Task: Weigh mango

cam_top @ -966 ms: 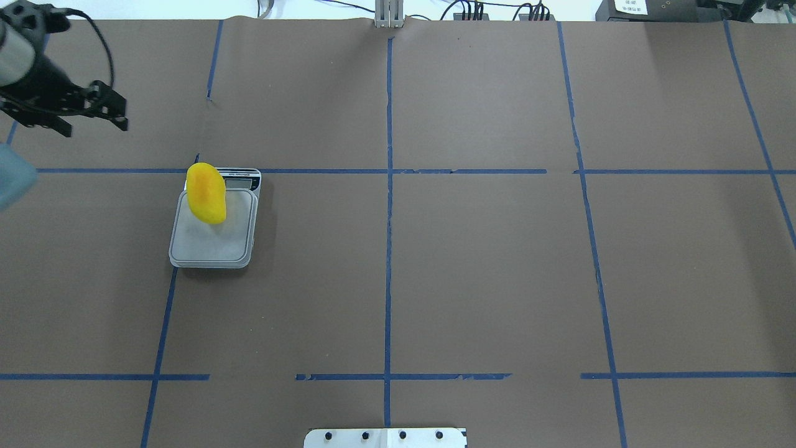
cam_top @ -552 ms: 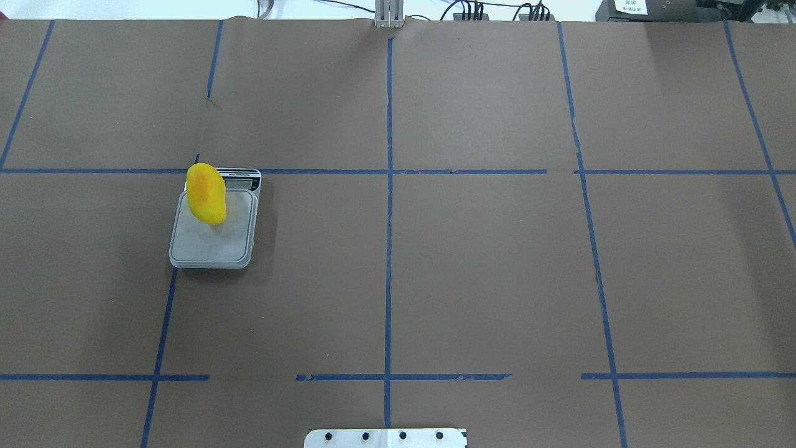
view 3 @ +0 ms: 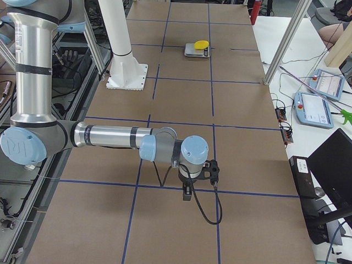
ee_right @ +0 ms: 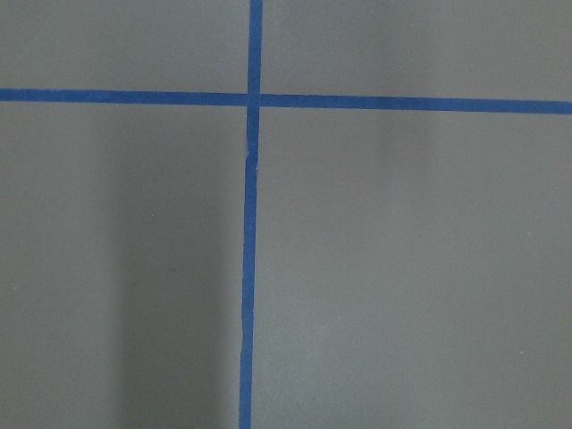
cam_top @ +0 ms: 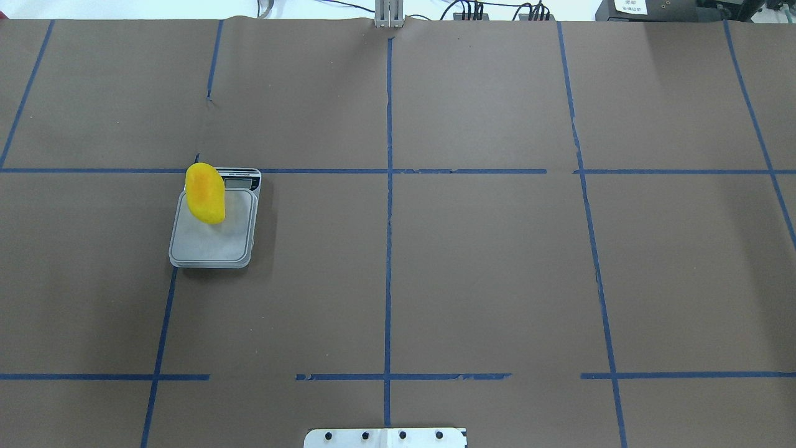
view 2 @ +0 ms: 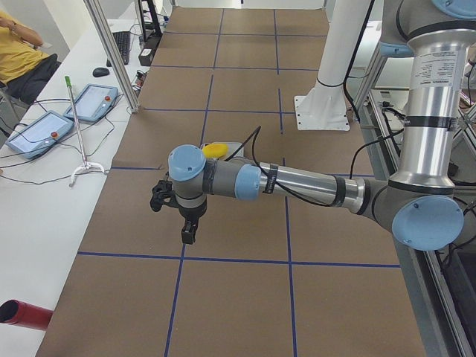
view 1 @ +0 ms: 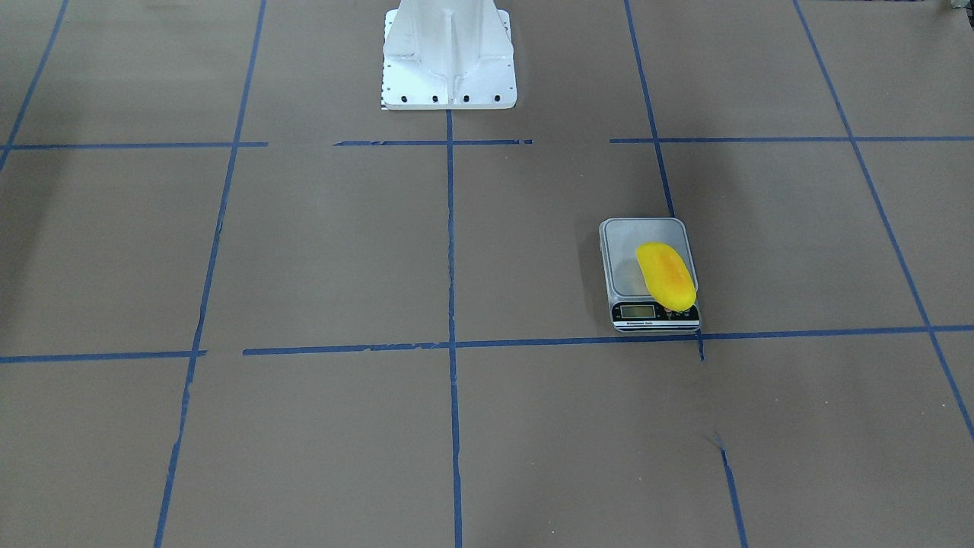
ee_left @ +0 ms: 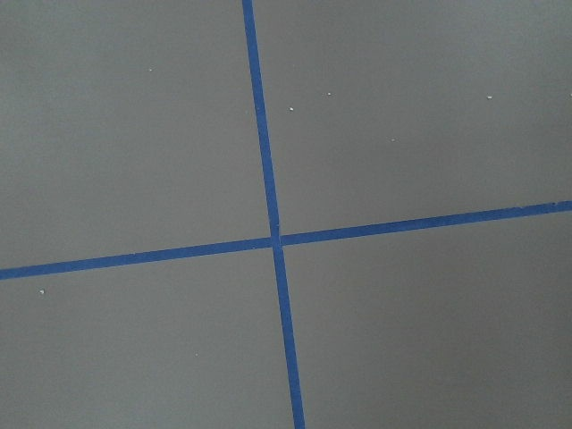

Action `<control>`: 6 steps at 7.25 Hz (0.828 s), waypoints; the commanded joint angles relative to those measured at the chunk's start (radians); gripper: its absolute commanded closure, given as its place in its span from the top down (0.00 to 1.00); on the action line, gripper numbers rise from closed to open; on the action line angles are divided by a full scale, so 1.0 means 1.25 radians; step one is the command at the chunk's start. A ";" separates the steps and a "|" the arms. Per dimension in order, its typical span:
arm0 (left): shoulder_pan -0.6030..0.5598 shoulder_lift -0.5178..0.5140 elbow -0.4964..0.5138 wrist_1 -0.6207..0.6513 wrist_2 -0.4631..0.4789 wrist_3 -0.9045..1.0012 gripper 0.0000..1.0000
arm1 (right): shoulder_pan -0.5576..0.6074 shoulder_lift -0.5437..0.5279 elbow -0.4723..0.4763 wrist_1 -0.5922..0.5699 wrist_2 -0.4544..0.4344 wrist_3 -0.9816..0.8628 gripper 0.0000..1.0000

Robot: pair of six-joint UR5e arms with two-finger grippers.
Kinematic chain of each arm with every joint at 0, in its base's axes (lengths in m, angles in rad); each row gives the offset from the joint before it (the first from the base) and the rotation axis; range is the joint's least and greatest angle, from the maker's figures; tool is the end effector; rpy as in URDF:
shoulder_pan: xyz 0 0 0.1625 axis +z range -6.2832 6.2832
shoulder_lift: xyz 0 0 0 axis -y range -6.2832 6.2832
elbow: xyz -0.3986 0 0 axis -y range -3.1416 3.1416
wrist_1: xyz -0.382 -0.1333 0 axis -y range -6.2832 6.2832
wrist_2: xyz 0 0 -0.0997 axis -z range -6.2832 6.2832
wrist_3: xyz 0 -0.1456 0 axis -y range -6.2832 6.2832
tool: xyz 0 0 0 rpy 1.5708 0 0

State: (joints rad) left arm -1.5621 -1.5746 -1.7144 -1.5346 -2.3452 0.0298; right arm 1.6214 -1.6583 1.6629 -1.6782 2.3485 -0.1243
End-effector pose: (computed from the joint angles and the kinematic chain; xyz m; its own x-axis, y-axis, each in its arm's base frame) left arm -0.0272 -0.4903 0.5974 0.7136 0.1134 -0.6914 -0.0299 0.9908 0.1316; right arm 0.0531 -0.4336 0.6712 0.7087 -0.0160 0.7053 0.0378 0.9992 -0.0153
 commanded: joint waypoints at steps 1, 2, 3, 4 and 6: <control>-0.002 0.048 -0.022 -0.002 -0.001 0.006 1.00 | 0.000 -0.001 0.000 0.000 0.000 0.000 1.00; -0.004 0.053 -0.027 0.000 -0.005 0.006 1.00 | 0.000 0.000 0.000 0.000 0.000 0.000 1.00; -0.007 0.052 -0.019 0.004 -0.054 0.006 1.00 | 0.000 -0.001 0.000 0.000 0.000 0.000 1.00; -0.009 0.050 -0.010 0.007 -0.098 0.007 1.00 | 0.000 -0.001 0.000 0.000 0.000 0.000 1.00; -0.011 0.041 -0.009 0.007 -0.095 0.009 1.00 | 0.000 -0.001 0.000 0.000 0.000 0.000 1.00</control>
State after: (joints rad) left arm -1.5743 -1.5138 -1.7297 -1.5275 -2.4577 0.0395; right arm 1.6214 -1.6592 1.6628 -1.6782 2.3485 -0.1242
